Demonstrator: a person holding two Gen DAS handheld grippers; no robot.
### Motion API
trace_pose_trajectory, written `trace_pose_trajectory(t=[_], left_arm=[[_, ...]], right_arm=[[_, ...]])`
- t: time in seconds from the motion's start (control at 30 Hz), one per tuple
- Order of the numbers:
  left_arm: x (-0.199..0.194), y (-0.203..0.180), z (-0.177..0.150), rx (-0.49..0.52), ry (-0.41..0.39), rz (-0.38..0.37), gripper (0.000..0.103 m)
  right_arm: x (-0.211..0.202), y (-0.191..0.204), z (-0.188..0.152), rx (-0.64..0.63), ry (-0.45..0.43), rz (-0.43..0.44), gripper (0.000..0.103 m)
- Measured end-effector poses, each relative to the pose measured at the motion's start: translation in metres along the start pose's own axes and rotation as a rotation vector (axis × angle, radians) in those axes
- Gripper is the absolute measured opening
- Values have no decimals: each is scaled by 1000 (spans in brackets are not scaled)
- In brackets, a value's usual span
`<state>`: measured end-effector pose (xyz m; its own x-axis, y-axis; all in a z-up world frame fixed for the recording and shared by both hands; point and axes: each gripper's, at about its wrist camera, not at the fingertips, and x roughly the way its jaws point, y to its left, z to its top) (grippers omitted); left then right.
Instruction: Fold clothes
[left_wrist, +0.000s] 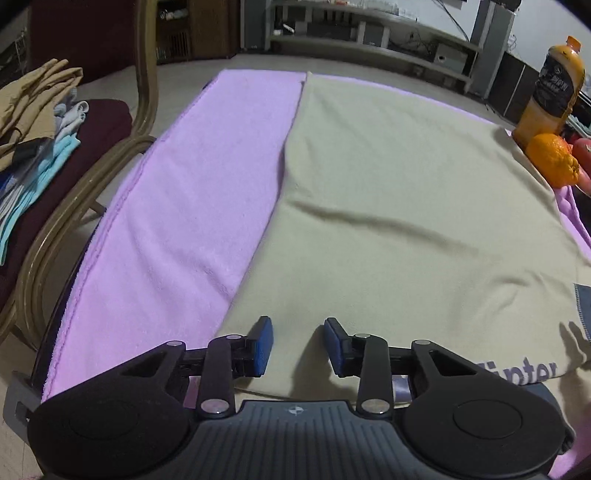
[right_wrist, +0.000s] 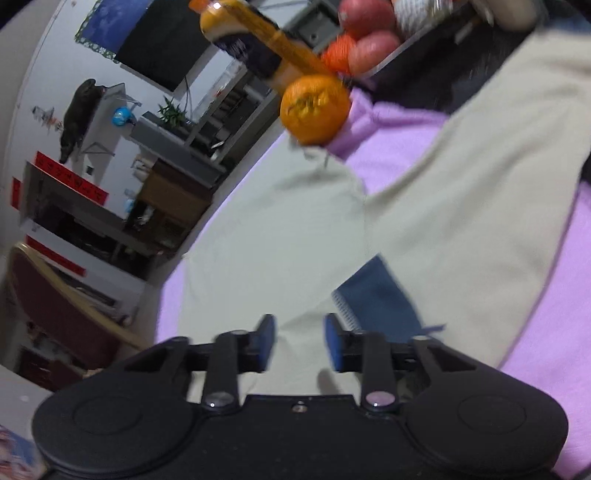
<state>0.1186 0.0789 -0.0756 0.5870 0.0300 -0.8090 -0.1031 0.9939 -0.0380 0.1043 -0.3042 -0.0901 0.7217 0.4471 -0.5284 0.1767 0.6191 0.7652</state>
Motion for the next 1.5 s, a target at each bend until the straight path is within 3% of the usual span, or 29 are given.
trace_pose_trajectory(t=[0.17, 0.2, 0.23, 0.43, 0.53, 0.6, 0.67, 0.73, 0.8, 0.9, 0.93, 1.0, 1.1, 1.23, 1.5], left_arm=[[-2, -2, -5, 52, -24, 22, 39], [-2, -3, -5, 64, -28, 29, 39], [-3, -2, -5, 70, -29, 38, 39], [-8, 9, -5, 54, -32, 88, 38], [-23, -4, -9, 117, -73, 126, 30], [-36, -17, -13, 154, -103, 59, 32], [-46, -31, -17, 185, -123, -13, 34], [-48, -47, -23, 223, -105, -94, 34], [-44, -62, -31, 274, -72, -148, 34], [-32, -80, -43, 369, -5, -178, 35], [-29, -82, -46, 393, -2, -167, 37], [-27, -82, -47, 406, 3, -153, 37], [-29, -77, -41, 370, 12, -150, 36], [-51, -83, -32, 357, -61, -140, 35], [-106, -117, 3, 270, -196, -250, 37]], right_arm=[[-13, -17, 2, 31, -44, -83, 18], [-16, -20, 2, 36, -56, -103, 1], [-19, -23, 3, 42, -68, -123, 0], [-39, -44, 5, 75, -137, -243, 2], [-48, -49, 5, 70, -159, -271, 5], [-49, -39, 1, 2, -124, -191, 6], [-41, -20, -6, -74, -24, -72, 10], [-27, -4, -16, -144, 91, -5, 11], [-19, 7, -25, -218, 156, -18, 11], [-13, 2, -31, -243, 231, -173, 10], [-17, -7, -30, -217, 232, -207, 0], [-33, -19, -21, -150, 191, -230, 0], [-58, -22, -8, -145, 63, -320, 12], [-87, -19, 14, -41, -42, -176, 12], [-137, 30, 89, -111, -298, -8, 21]])
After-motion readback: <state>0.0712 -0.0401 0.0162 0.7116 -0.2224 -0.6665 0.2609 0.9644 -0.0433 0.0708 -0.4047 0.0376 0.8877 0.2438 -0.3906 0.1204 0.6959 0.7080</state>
